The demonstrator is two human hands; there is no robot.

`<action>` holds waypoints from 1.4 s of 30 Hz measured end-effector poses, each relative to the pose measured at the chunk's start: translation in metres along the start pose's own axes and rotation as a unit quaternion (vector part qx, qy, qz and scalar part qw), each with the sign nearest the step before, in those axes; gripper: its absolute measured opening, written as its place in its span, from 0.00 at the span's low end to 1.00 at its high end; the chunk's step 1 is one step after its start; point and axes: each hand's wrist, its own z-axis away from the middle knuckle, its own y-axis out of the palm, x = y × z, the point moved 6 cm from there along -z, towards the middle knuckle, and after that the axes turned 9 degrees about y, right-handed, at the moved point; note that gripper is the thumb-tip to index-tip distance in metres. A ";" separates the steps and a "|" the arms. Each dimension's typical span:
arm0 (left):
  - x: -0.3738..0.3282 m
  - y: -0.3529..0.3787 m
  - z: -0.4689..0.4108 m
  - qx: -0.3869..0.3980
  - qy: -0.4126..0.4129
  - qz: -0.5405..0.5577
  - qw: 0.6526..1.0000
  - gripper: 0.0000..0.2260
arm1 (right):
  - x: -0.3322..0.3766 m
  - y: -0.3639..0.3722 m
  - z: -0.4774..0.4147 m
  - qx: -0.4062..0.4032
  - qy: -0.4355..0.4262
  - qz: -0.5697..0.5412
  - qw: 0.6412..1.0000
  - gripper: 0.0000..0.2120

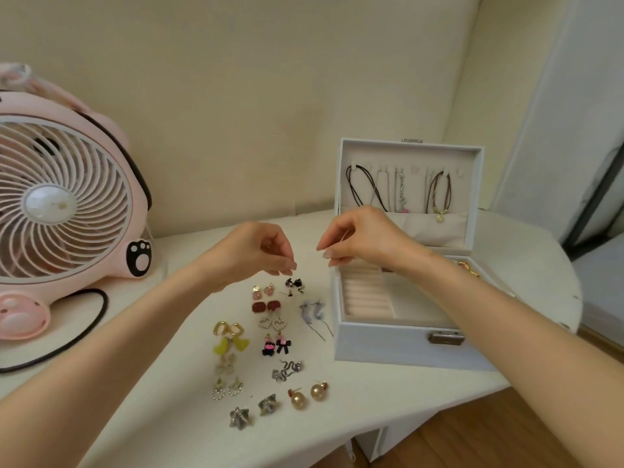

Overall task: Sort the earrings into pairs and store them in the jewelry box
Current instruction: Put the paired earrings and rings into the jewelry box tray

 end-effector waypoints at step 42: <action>-0.025 0.080 -0.076 -0.031 0.171 -0.382 0.908 0.07 | -0.051 -0.039 -0.011 -0.098 -0.044 0.159 0.981 0.15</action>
